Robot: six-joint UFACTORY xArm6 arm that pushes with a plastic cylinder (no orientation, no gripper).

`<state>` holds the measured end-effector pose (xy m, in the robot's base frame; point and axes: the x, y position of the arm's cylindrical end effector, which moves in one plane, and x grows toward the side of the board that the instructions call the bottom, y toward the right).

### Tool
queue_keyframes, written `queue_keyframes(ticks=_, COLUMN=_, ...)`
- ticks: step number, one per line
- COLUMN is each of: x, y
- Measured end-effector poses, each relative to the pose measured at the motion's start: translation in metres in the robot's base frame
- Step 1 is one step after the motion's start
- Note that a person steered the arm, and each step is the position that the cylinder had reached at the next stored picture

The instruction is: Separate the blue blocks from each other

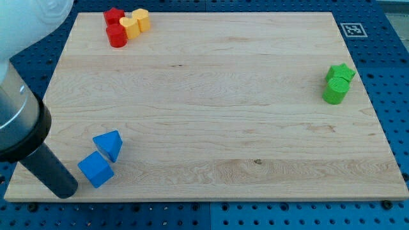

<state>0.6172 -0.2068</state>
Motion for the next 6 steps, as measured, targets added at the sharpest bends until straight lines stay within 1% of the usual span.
queue_keyframes(ticks=1, x=0.001, y=0.000)
queue_keyframes(ticks=2, x=0.001, y=0.040)
queue_keyframes(ticks=3, x=-0.028, y=0.079)
queue_keyframes(ticks=4, x=-0.082, y=0.082)
queue_keyframes(ticks=5, x=-0.057, y=0.088)
queue_keyframes(ticks=6, x=-0.006, y=0.084)
